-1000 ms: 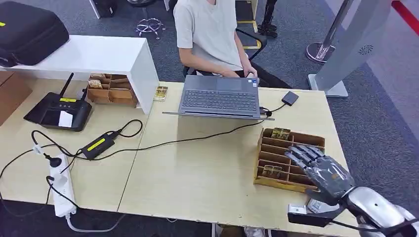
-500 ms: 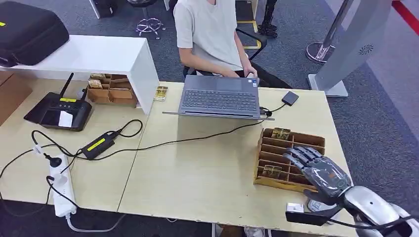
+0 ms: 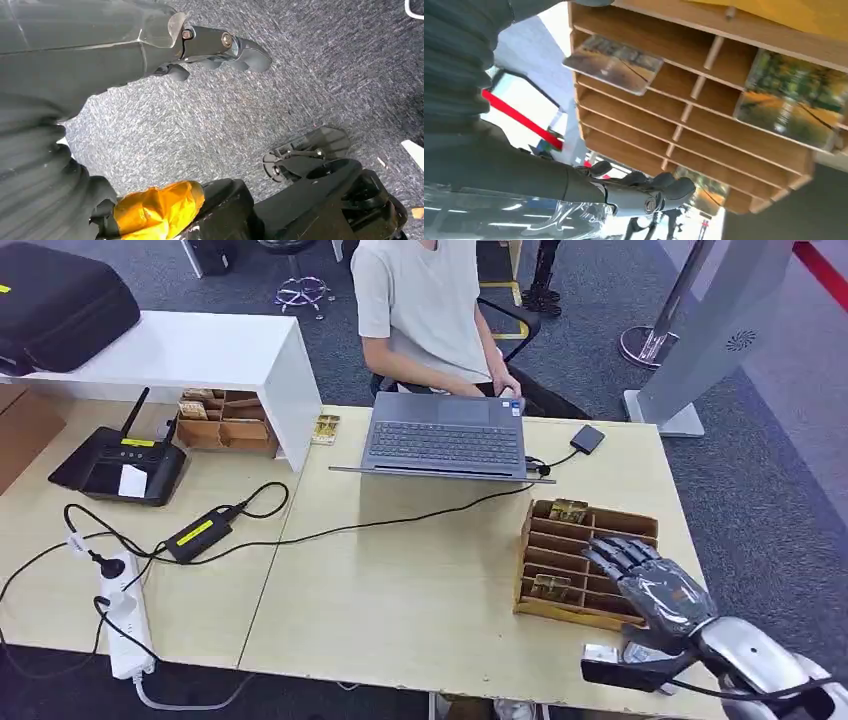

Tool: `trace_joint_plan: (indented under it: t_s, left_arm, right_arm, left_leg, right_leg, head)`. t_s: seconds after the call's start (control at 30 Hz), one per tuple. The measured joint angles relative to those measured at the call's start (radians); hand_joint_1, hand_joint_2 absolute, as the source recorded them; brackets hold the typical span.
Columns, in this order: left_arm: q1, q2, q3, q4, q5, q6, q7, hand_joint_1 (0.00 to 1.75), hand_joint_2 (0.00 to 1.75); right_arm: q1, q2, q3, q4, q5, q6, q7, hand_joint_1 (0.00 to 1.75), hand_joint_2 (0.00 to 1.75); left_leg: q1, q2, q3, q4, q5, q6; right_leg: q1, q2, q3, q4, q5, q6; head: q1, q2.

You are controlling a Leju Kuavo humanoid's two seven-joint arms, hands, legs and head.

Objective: Pass the card to the sensor for recognition and then transmit it.

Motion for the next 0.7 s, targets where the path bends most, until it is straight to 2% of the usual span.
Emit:
trace_joint_plan:
  t_s: [0.5,0.53,0.7]
  left_arm:
    - [-0.001,0.000,0.000,0.000,-0.007,0.000,0.000,0.00,1.75]
    - [-0.001,0.000,0.000,0.000,-0.007,0.000,0.000,0.00,1.75]
    - [-0.001,0.000,0.000,0.000,-0.012,0.000,0.000,0.00,1.75]
  right_arm:
    - [0.001,0.013,-0.016,0.047,0.000,0.000,0.001,0.00,1.75]
    - [0.001,0.015,-0.016,0.049,0.000,0.000,0.001,1.75,1.75]
    - [0.005,0.026,-0.025,0.059,0.000,-0.016,-0.011,1.75,1.75]
  left_leg:
    - [0.000,0.000,0.000,0.000,0.000,0.000]
    - [0.000,0.000,0.000,0.000,0.000,0.000]
    - [0.000,0.000,0.000,0.000,0.000,0.000]
  right_leg:
    - [0.000,0.000,0.000,0.000,0.000,0.000]
    - [0.000,0.000,0.000,0.000,0.000,0.000]
    - [0.000,0.000,0.000,0.000,0.000,0.000]
  head:
    - [0.000,0.000]
    - [0.000,0.000]
    - [0.000,0.000]
